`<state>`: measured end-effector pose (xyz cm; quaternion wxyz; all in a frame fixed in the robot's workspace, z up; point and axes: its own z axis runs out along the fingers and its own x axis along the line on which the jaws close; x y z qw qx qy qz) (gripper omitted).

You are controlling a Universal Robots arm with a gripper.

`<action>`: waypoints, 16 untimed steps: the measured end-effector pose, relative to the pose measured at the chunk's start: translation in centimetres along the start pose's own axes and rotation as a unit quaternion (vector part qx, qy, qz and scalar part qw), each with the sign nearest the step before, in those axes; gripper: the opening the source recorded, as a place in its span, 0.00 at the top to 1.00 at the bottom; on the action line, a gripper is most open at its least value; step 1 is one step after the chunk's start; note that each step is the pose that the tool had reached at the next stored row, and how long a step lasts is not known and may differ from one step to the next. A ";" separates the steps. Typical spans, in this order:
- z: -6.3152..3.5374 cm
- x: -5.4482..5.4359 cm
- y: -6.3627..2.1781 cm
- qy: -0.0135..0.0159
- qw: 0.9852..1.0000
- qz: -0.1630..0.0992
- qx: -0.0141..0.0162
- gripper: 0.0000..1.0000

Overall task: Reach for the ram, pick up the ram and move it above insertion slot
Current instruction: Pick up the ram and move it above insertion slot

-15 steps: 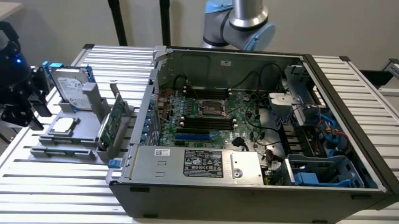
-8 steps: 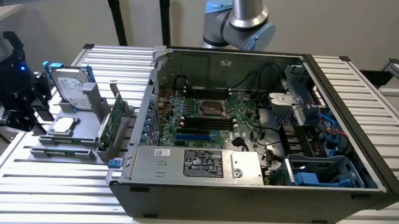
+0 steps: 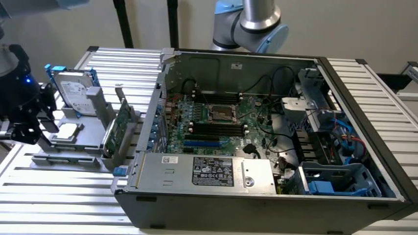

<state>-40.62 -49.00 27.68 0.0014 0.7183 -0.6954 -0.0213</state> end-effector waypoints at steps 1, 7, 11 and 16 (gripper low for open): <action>0.19 0.0 -0.01 0.000 1.000 0.000 0.000 0.57; 1.27 0.3 -0.04 0.000 1.000 0.000 0.000 0.57; 2.00 0.4 -0.06 0.000 1.000 0.000 0.000 0.57; 2.90 0.4 -0.22 0.000 1.000 0.000 0.000 0.57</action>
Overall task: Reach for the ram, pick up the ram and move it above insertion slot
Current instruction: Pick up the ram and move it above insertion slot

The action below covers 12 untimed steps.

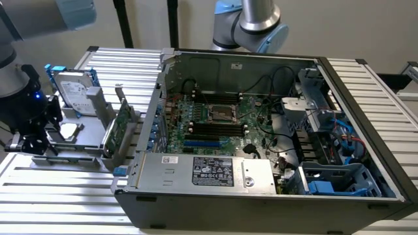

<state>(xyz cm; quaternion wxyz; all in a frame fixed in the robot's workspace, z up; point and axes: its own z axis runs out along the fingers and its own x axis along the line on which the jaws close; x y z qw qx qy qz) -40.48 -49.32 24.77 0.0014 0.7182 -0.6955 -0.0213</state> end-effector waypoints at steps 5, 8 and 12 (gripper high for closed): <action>0.91 0.0 -0.24 0.000 1.000 0.001 0.000 0.57; 1.44 0.0 -0.29 0.000 1.000 0.001 0.000 0.57; 2.19 0.1 -0.32 0.000 1.000 0.001 0.000 0.57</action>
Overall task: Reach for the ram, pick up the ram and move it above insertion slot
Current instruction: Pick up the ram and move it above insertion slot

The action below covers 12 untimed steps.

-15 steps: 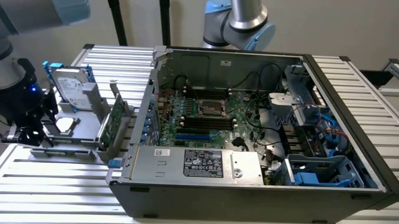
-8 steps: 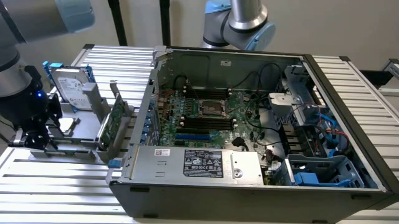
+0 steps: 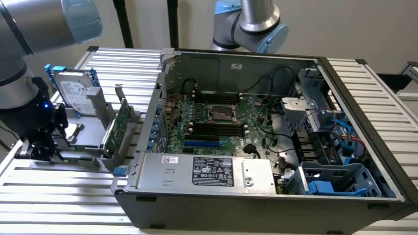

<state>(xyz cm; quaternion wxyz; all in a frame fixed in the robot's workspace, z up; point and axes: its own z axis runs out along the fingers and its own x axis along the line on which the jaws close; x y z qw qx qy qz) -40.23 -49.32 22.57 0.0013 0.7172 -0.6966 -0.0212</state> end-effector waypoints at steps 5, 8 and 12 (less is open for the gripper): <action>0.91 0.0 -0.03 0.000 1.000 0.000 0.000 0.57; 1.44 0.0 -0.05 0.000 1.000 0.000 0.000 0.57; 2.16 0.1 -0.07 0.000 1.000 0.000 0.000 0.57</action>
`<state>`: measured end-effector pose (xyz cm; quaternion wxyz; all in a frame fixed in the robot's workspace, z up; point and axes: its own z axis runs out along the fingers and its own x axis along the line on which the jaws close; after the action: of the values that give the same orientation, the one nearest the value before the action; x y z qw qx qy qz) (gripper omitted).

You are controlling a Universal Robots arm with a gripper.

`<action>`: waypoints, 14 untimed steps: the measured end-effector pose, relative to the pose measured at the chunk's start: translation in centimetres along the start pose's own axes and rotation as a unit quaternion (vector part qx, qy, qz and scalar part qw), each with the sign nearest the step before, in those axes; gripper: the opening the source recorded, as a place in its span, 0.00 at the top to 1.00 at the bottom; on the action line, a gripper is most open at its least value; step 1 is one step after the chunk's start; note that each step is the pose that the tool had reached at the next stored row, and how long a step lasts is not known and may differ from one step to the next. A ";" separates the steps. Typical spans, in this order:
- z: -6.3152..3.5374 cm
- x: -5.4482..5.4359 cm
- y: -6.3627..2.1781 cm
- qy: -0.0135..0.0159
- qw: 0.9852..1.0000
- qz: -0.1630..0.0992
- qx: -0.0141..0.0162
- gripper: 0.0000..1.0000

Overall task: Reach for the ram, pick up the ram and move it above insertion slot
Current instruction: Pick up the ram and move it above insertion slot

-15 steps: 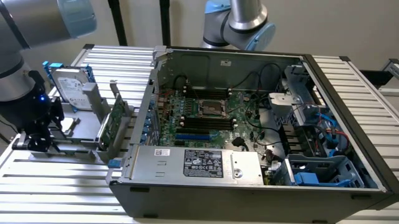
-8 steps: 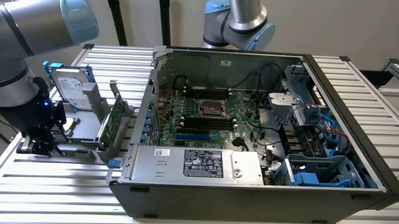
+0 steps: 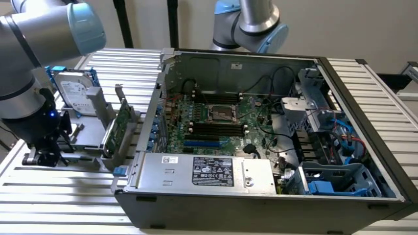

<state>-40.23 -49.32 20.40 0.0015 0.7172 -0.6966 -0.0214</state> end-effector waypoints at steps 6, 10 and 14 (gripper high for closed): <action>0.41 0.0 -0.02 0.000 1.000 0.000 -0.001 0.57; 0.55 -0.1 -0.05 0.000 1.000 0.000 -0.002 0.57; 0.68 -0.2 -0.08 0.000 1.000 0.000 -0.003 0.57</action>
<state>-40.18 -49.06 19.73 0.0033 0.7171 -0.6965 -0.0233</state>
